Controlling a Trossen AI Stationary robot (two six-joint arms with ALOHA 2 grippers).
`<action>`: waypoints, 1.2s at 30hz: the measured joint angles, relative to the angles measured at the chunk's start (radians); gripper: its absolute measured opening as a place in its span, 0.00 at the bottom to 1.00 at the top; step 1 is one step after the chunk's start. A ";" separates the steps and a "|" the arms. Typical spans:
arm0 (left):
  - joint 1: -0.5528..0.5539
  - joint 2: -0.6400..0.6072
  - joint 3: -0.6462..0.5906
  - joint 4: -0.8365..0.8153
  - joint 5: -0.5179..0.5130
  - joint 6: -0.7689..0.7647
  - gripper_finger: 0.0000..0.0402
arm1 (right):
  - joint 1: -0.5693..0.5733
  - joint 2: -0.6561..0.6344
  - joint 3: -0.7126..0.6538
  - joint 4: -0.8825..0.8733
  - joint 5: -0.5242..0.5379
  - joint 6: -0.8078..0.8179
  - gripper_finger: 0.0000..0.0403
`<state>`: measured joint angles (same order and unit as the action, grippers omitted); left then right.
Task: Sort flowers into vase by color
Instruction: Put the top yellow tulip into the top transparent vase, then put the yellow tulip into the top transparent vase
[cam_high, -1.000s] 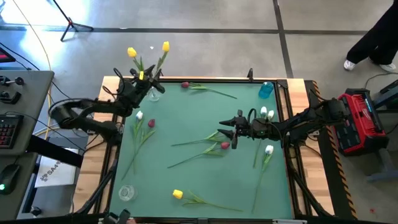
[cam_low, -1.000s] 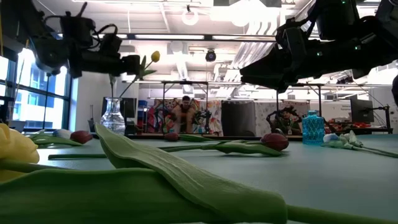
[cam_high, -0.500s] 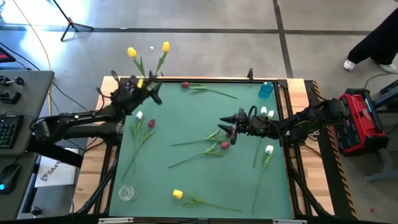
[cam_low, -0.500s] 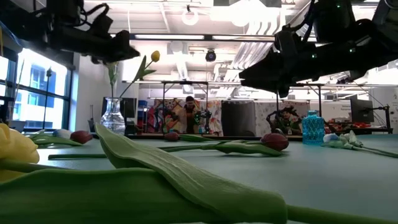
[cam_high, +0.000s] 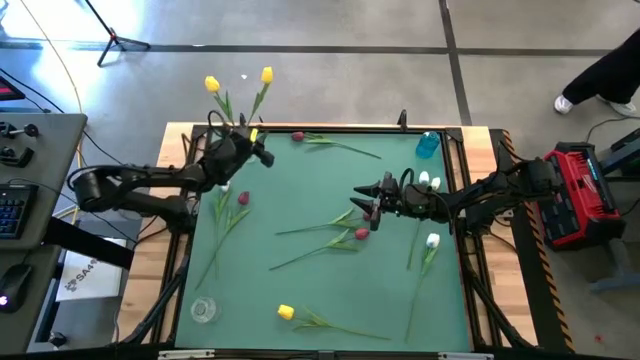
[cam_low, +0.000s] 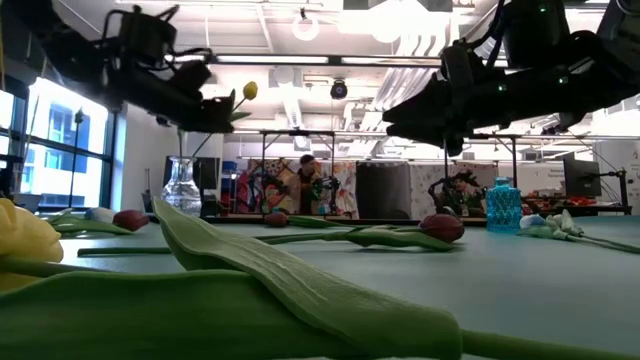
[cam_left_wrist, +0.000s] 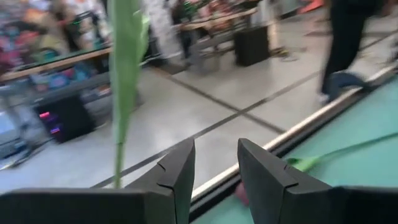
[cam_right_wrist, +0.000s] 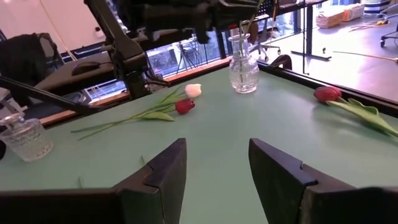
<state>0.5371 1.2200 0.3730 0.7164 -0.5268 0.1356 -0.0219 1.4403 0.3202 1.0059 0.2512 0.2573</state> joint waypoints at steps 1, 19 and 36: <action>0.006 0.015 0.009 -0.002 -0.025 0.006 0.27 | 0.000 0.000 0.000 0.001 0.000 0.000 0.40; 0.005 -0.012 0.062 0.038 -0.313 0.001 0.27 | 0.000 0.000 0.000 -0.045 0.000 -0.004 0.40; -0.389 -0.283 0.062 -0.159 -0.331 0.118 0.27 | -0.064 0.000 0.000 -0.210 -0.054 0.147 0.40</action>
<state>0.1480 0.9372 0.4347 0.5578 -0.8574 0.2540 -0.0861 1.4403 0.3206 0.7956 0.1969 0.4045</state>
